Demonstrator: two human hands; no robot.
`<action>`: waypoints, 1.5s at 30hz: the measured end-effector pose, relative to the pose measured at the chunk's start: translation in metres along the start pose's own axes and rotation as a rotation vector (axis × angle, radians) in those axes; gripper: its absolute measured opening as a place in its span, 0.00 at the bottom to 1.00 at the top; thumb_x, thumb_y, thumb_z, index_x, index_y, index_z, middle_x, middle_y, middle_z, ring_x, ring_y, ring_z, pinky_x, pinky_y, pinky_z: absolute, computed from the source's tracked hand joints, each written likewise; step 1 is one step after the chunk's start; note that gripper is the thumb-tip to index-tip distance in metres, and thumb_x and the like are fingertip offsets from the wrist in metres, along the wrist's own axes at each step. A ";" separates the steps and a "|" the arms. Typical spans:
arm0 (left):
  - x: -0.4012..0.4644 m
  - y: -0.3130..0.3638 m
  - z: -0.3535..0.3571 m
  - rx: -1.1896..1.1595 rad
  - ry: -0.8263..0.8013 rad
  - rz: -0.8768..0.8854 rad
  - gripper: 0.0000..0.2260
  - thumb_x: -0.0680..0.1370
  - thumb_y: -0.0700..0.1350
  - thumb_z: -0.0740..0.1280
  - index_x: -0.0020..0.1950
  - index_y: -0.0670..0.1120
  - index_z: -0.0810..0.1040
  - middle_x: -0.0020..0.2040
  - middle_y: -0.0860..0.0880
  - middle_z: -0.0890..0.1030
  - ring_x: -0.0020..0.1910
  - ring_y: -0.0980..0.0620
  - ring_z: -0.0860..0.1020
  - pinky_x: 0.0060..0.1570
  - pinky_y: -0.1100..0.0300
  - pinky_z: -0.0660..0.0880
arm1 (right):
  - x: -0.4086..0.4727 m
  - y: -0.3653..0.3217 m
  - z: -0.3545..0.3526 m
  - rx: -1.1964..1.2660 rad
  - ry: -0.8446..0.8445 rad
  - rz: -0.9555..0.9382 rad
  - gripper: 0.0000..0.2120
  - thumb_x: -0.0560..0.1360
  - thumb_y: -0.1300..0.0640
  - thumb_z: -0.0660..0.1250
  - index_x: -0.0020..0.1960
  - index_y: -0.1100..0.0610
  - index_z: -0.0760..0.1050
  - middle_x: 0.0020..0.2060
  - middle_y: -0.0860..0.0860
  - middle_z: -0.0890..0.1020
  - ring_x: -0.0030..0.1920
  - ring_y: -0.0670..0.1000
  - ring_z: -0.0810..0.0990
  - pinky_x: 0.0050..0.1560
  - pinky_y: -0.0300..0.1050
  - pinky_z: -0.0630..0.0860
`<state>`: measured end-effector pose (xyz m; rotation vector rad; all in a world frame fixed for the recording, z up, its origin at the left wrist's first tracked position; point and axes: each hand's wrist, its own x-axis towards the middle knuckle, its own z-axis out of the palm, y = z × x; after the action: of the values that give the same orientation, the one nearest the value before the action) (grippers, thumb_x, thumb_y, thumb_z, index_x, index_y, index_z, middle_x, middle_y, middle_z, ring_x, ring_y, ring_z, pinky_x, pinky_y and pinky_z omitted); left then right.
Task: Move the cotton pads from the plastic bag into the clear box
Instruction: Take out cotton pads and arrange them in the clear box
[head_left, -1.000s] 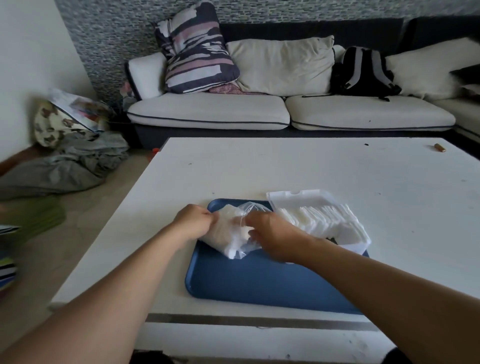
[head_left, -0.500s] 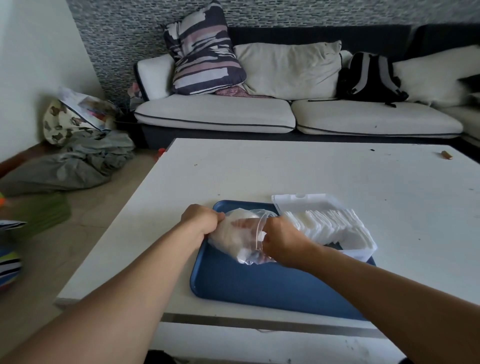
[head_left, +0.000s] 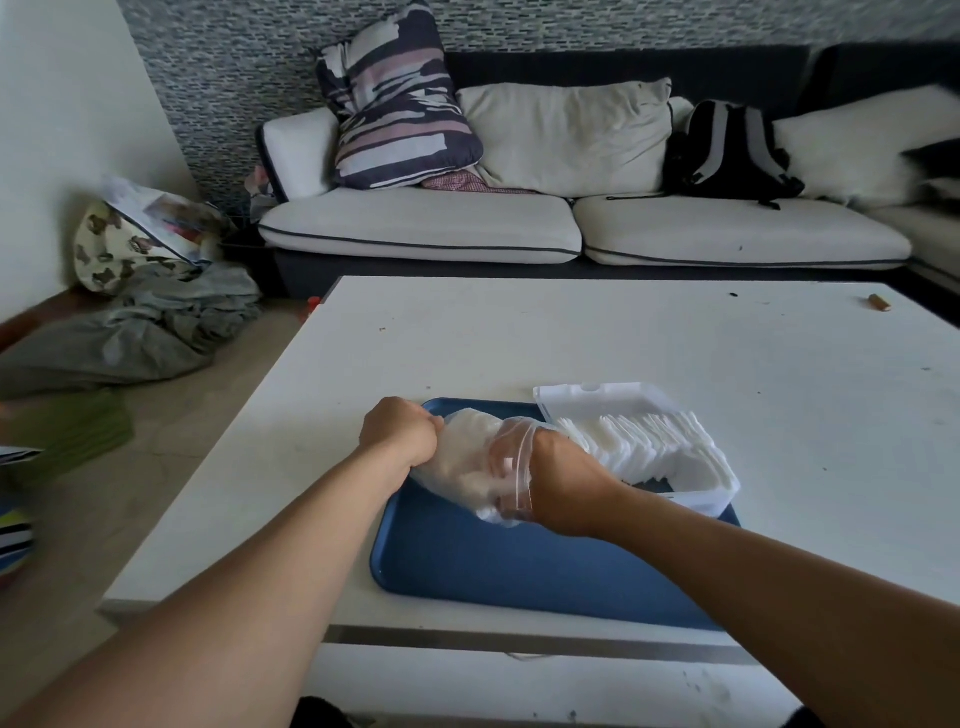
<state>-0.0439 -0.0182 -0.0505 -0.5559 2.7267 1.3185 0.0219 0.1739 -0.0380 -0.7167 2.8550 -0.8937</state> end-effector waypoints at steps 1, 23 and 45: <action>0.000 0.000 -0.001 0.002 0.016 0.003 0.08 0.80 0.46 0.68 0.53 0.43 0.85 0.51 0.44 0.84 0.50 0.43 0.81 0.50 0.54 0.80 | -0.001 0.001 -0.001 0.037 0.007 0.004 0.09 0.66 0.50 0.74 0.43 0.52 0.79 0.44 0.51 0.81 0.41 0.49 0.79 0.43 0.48 0.78; -0.105 0.101 -0.014 -0.652 -0.325 0.096 0.24 0.78 0.67 0.61 0.53 0.46 0.78 0.50 0.45 0.79 0.49 0.42 0.79 0.54 0.47 0.79 | -0.045 0.010 -0.100 0.929 0.168 0.120 0.14 0.74 0.73 0.58 0.58 0.69 0.75 0.48 0.64 0.81 0.50 0.59 0.81 0.53 0.57 0.78; -0.122 0.101 -0.004 -0.834 -0.901 0.039 0.21 0.83 0.60 0.57 0.60 0.49 0.83 0.54 0.46 0.83 0.53 0.50 0.80 0.51 0.57 0.76 | -0.039 -0.006 -0.089 0.535 0.318 -0.032 0.39 0.62 0.63 0.84 0.69 0.54 0.72 0.52 0.50 0.84 0.54 0.50 0.84 0.54 0.47 0.82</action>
<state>0.0355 0.0719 0.0537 0.0983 1.4341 2.0307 0.0415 0.2334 0.0364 -0.5943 2.6349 -1.8179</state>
